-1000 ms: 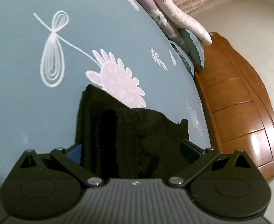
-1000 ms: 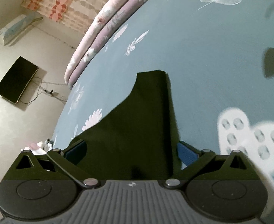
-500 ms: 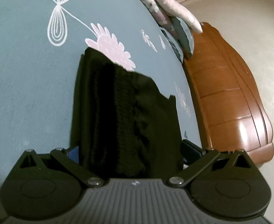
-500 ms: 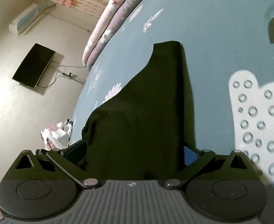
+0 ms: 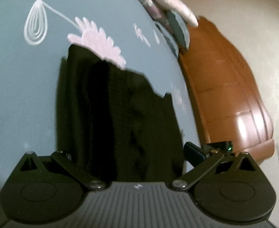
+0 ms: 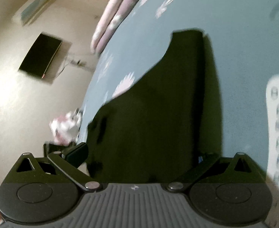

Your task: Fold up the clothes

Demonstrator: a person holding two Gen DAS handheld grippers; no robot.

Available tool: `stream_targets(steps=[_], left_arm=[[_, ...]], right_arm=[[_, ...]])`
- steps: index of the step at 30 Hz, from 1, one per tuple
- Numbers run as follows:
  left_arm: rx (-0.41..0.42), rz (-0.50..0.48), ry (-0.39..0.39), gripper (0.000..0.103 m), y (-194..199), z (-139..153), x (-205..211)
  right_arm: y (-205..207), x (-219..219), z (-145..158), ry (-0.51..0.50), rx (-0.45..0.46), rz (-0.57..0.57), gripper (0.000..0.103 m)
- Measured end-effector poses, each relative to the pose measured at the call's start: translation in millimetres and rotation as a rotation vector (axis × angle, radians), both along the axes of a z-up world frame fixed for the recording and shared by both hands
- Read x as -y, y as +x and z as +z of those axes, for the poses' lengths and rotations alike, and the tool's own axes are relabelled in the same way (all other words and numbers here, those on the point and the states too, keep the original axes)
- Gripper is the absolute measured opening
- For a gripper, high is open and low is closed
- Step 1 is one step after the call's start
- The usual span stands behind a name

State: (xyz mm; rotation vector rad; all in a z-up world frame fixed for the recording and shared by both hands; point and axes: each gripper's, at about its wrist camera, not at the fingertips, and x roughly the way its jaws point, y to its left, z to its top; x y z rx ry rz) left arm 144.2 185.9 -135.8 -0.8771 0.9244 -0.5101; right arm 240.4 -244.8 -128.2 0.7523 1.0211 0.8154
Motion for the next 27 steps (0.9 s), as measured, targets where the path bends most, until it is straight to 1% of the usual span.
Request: stream_targets(steps=[2,5,7,9,11,13,14,15,17,19,20,21,22,25,26,27], left_arm=[[0.000,0.013,0.003,0.102,12.3,1.0,0.1],[-0.002,0.034,0.010,0.102,29.9,3.0,1.3],[-0.005,0.011,0.050,0.102,35.3,6.7,7.2],[0.026,-0.016,0.064,0.102,31.0,7.3,7.9],[0.058,-0.028,0.066,0.098,24.3,6.2,5.3],[0.073,-0.028,0.078,0.093,20.7,6.0,3.7],[0.073,-0.028,0.084,0.092,20.3,6.4,3.5],[0.068,-0.027,0.089,0.089,20.5,6.8,3.1],[0.056,-0.023,0.095,0.085,20.9,7.5,1.7],[0.046,-0.011,0.100,0.073,18.7,6.0,-2.7],[0.042,-0.003,0.102,0.065,17.2,4.9,-5.2],[0.037,0.007,0.106,0.060,16.4,3.5,-7.4],[0.030,0.019,0.111,0.053,15.8,1.7,-9.5],[0.025,0.034,0.099,0.052,13.7,-2.1,-14.6],[0.027,0.034,0.102,0.052,13.5,-1.7,-14.4],[0.029,0.032,0.109,0.052,13.6,-0.9,-13.8]], right_arm=[[4.5,-6.4,1.1,-0.013,0.003,0.022,0.103],[27.2,-16.4,1.2,-0.009,-0.022,0.027,0.103],[35.1,-18.9,0.7,-0.003,-0.037,0.028,0.103],[31.9,-16.4,0.1,0.009,-0.026,0.029,0.103],[24.1,-14.6,-1.2,0.020,0.018,0.032,0.103],[18.6,-15.8,-1.6,0.006,0.064,0.036,0.103],[17.1,-17.3,-0.8,-0.012,0.076,0.039,0.103],[16.4,-17.4,-0.3,-0.024,0.082,0.041,0.103],[18.6,-14.7,-0.4,-0.017,0.075,0.043,0.103],[21.4,-10.8,-1.6,0.002,0.064,0.052,0.103],[21.9,-10.4,-1.6,0.002,0.065,0.057,0.103],[21.6,-11.0,-1.2,-0.004,0.070,0.062,0.103],[20.8,-12.0,-0.7,-0.012,0.077,0.066,0.103],[19.3,-12.7,0.8,-0.029,0.092,0.070,0.102],[19.4,-11.7,1.2,-0.033,0.093,0.069,0.100],[19.5,-10.6,1.5,-0.036,0.095,0.068,0.096]])
